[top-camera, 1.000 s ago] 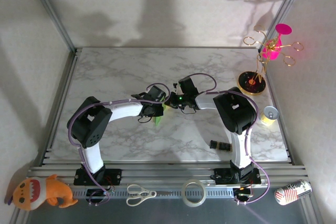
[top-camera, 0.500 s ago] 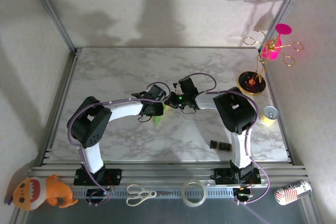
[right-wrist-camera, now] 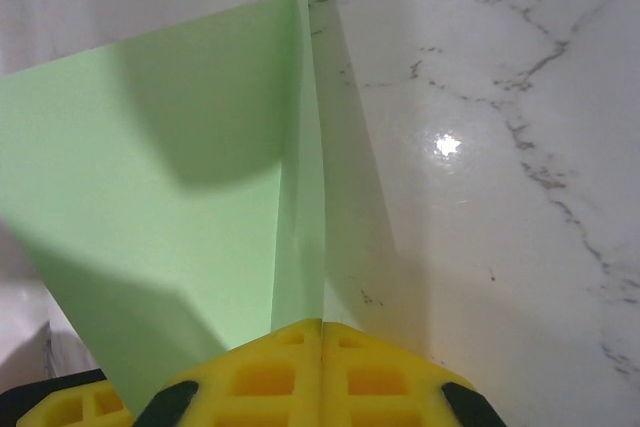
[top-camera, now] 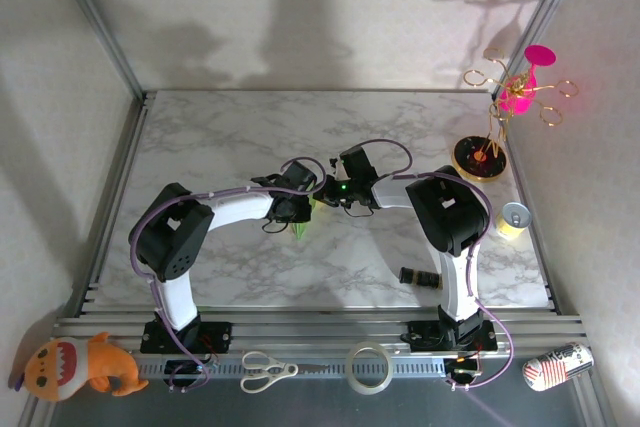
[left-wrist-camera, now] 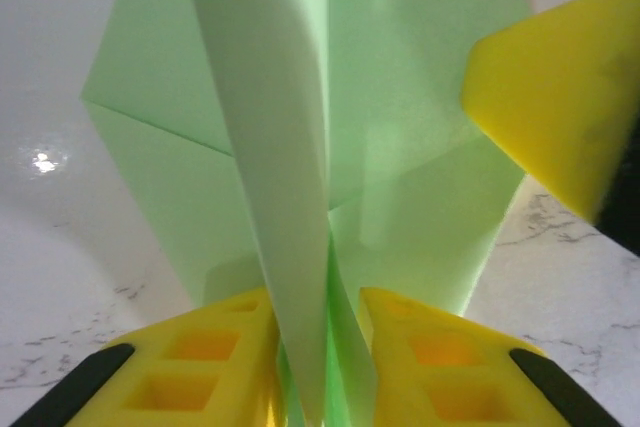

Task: Fold a paper plane with a square sheet of paper (pick it up from the middle)
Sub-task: Move the paper plane to the top-center of the table.

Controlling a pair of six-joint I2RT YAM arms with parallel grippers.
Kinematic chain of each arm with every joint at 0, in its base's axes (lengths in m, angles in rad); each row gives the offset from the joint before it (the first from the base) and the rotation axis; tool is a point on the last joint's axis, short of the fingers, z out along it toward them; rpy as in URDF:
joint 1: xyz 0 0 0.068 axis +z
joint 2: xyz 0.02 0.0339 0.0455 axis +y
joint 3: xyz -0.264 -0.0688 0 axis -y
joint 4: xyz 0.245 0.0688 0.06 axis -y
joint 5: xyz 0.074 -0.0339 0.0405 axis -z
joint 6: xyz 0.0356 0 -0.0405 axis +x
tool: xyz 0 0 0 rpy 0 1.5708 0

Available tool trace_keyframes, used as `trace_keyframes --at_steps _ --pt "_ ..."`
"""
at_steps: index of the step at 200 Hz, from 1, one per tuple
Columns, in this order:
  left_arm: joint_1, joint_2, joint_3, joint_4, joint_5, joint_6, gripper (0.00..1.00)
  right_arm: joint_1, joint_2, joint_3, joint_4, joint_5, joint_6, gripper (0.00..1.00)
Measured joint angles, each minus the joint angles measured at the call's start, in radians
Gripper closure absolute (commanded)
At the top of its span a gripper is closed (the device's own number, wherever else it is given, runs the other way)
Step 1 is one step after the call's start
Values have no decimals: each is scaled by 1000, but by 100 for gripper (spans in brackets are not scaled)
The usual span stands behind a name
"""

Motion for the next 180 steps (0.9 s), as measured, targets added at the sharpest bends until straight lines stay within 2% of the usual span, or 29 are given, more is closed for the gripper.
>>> trace_keyframes --at_steps 45,92,114,141,180 --pt "3 0 4 1 59 -13 81 0 0 0 -2 0 0 96" --pt "6 0 4 -4 50 -20 86 0 0 0 -3 0 0 96" --pt "6 0 4 -7 45 -20 88 0 0 0 -5 0 0 92" --pt "6 0 5 -18 26 -20 91 0 0 8 -26 6 -4 81" --pt "7 0 34 -31 -2 -16 94 0 -32 39 -92 88 -36 53"
